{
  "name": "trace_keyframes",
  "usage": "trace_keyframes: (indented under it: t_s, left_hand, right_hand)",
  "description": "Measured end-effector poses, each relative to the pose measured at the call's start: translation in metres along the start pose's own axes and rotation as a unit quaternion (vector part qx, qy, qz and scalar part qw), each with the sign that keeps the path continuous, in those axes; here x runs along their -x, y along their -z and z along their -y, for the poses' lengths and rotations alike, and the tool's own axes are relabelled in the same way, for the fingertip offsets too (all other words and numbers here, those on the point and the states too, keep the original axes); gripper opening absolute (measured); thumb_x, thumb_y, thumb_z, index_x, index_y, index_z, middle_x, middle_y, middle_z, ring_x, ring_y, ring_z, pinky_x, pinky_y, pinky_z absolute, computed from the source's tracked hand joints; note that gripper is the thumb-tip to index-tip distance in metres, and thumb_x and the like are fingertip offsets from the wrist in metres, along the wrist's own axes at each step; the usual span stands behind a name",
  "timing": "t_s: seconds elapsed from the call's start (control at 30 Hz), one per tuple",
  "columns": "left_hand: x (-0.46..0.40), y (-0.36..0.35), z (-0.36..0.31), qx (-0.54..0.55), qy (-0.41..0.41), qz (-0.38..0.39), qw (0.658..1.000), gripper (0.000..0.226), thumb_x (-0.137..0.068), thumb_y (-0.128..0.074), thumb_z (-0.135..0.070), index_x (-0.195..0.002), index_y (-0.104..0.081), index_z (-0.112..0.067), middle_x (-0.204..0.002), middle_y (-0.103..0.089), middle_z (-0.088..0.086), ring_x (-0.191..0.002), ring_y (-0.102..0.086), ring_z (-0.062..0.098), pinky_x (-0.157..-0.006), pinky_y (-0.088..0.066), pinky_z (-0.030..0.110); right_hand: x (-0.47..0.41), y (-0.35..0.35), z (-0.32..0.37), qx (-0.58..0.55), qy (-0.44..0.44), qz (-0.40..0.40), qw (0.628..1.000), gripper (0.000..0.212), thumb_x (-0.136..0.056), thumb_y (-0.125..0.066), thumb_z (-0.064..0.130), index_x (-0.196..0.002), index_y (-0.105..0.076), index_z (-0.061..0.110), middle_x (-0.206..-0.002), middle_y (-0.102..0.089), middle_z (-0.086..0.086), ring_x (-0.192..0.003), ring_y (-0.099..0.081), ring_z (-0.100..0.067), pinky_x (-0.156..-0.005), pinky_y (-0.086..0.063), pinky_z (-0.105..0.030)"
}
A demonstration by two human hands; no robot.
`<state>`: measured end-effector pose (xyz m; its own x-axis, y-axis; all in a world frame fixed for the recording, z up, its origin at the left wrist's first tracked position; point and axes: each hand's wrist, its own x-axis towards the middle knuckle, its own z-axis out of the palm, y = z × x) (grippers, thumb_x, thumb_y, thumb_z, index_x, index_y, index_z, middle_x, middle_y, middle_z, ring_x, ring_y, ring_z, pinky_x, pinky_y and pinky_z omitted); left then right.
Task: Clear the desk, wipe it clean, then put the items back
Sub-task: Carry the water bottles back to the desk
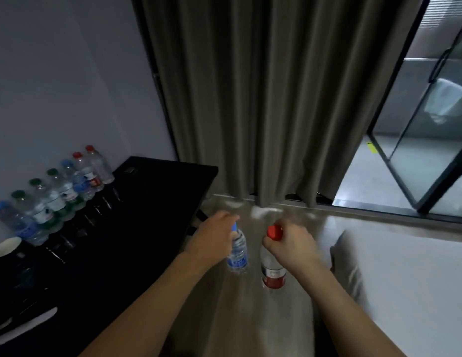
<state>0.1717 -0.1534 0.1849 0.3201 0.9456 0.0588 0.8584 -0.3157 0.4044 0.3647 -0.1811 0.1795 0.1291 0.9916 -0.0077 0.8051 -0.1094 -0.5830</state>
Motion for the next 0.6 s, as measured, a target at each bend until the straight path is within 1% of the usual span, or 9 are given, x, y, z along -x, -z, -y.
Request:
trace_keyframes:
  t_s: [0.07, 0.13, 0.27, 0.33, 0.4, 0.47, 0.53, 0.6]
  left_hand:
    - [-0.029, 0.007, 0.021, 0.014, 0.035, -0.021, 0.999, 0.042, -0.098, -0.049, -0.022, -0.139, -0.049, -0.018, -0.137, -0.046, -0.002, -0.121, -0.049, 0.016, -0.103, -0.034, 0.022]
    - [-0.051, 0.013, 0.044, 0.009, 0.064, -0.037, 0.997, 0.043, -0.098, -0.047, -0.022, -0.141, -0.047, -0.018, -0.135, -0.044, -0.004, -0.119, -0.049, 0.015, -0.099, -0.032, 0.019]
    - [-0.092, 0.028, 0.096, -0.002, 0.117, -0.045, 0.992, 0.045, -0.099, -0.047, -0.022, -0.143, -0.044, -0.018, -0.136, -0.043, -0.003, -0.117, -0.049, 0.016, -0.100, -0.038, 0.024]
    - [-0.111, 0.034, 0.123, -0.002, 0.131, -0.046, 0.990, 0.046, -0.099, -0.048, -0.020, -0.144, -0.043, -0.016, -0.136, -0.043, -0.001, -0.118, -0.049, 0.018, -0.101, -0.037, 0.024]
    - [-0.127, 0.043, 0.151, 0.000, 0.144, -0.048, 0.988, 0.046, -0.099, -0.047, -0.020, -0.144, -0.042, -0.016, -0.136, -0.043, -0.001, -0.120, -0.049, 0.018, -0.101, -0.035, 0.023]
    - [-0.139, 0.056, 0.180, 0.000, 0.171, -0.058, 0.983, 0.047, -0.099, -0.047, -0.021, -0.145, -0.041, -0.017, -0.138, -0.042, -0.002, -0.121, -0.049, 0.018, -0.101, -0.035, 0.022]
    - [-0.148, 0.068, 0.207, 0.010, 0.206, -0.083, 0.975, 0.047, -0.099, -0.049, -0.023, -0.145, -0.042, -0.019, -0.139, -0.042, -0.003, -0.121, -0.049, 0.018, -0.101, -0.037, 0.024]
    - [-0.154, 0.079, 0.230, 0.013, 0.228, -0.106, 0.968, 0.046, -0.098, -0.051, -0.022, -0.143, -0.044, -0.019, -0.137, -0.043, -0.003, -0.119, -0.051, 0.018, -0.100, -0.041, 0.026]
  right_hand:
    - [-0.045, -0.007, 0.010, 0.000, 0.030, 0.020, 0.999, 0.023, -0.075, -0.063, 0.038, -0.092, -0.060, 0.023, -0.087, -0.067, 0.000, -0.083, -0.065, -0.024, -0.069, -0.052, -0.034]
    - [-0.086, -0.017, 0.026, -0.007, 0.053, 0.037, 0.998, 0.021, -0.075, -0.064, 0.036, -0.089, -0.060, 0.020, -0.085, -0.066, -0.001, -0.083, -0.064, -0.024, -0.066, -0.050, -0.033]
    - [-0.162, -0.046, 0.067, 0.005, 0.114, 0.076, 0.991, 0.022, -0.077, -0.065, 0.034, -0.093, -0.061, 0.020, -0.089, -0.067, -0.002, -0.088, -0.064, -0.025, -0.067, -0.049, -0.033]
    - [-0.196, -0.060, 0.089, 0.005, 0.138, 0.084, 0.987, 0.022, -0.079, -0.066, 0.035, -0.095, -0.061, 0.021, -0.091, -0.066, -0.002, -0.088, -0.064, -0.024, -0.065, -0.044, -0.029]
    - [-0.226, -0.076, 0.116, 0.003, 0.159, 0.091, 0.983, 0.018, -0.080, -0.067, 0.036, -0.092, -0.059, 0.024, -0.087, -0.062, 0.001, -0.086, -0.063, -0.021, -0.063, -0.039, -0.026]
    - [-0.253, -0.093, 0.146, 0.001, 0.184, 0.114, 0.976, 0.017, -0.080, -0.066, 0.037, -0.090, -0.056, 0.028, -0.084, -0.060, 0.005, -0.083, -0.063, -0.019, -0.062, -0.043, -0.028]
    - [-0.276, -0.113, 0.173, 0.005, 0.214, 0.138, 0.967, 0.022, -0.079, -0.065, 0.039, -0.095, -0.058, 0.027, -0.090, -0.062, 0.004, -0.083, -0.063, -0.019, -0.068, -0.050, -0.031]
    - [-0.298, -0.130, 0.199, 0.005, 0.243, 0.161, 0.956, 0.025, -0.079, -0.065, 0.039, -0.099, -0.059, 0.025, -0.094, -0.063, 0.002, -0.084, -0.062, -0.019, -0.071, -0.051, -0.032]
